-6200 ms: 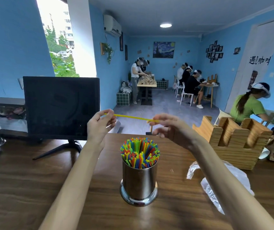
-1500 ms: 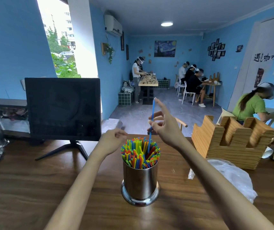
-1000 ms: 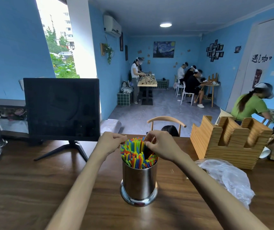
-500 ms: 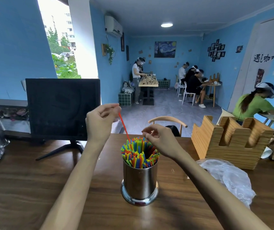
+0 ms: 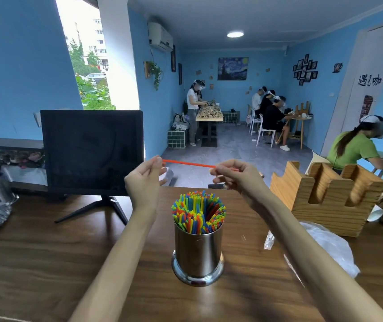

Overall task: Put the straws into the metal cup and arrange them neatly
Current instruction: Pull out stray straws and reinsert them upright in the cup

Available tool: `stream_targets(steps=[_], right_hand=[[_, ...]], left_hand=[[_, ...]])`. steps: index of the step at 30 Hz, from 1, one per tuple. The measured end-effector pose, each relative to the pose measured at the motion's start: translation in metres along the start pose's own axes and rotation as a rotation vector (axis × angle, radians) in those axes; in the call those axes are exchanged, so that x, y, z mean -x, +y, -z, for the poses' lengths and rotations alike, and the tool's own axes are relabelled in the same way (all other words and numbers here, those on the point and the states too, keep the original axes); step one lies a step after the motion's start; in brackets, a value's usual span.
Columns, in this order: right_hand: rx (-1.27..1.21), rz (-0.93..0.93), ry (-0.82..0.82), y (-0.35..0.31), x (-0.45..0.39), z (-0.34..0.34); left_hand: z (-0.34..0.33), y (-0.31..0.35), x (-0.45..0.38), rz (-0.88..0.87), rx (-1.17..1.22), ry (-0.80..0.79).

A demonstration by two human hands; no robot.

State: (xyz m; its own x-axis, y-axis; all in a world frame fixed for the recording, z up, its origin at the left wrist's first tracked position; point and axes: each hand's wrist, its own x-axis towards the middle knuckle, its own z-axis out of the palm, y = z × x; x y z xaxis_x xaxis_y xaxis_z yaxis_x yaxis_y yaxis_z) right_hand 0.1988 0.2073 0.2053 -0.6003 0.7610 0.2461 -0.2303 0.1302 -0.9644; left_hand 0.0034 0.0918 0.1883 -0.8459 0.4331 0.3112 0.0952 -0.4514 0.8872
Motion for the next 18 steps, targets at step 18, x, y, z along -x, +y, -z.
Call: stream_targets(steps=[18], right_hand=[[0.434,0.458,0.181,0.003,0.0,-0.015]], left_hand=[[0.01,-0.046,-0.004,0.167,-0.741,-0.421]])
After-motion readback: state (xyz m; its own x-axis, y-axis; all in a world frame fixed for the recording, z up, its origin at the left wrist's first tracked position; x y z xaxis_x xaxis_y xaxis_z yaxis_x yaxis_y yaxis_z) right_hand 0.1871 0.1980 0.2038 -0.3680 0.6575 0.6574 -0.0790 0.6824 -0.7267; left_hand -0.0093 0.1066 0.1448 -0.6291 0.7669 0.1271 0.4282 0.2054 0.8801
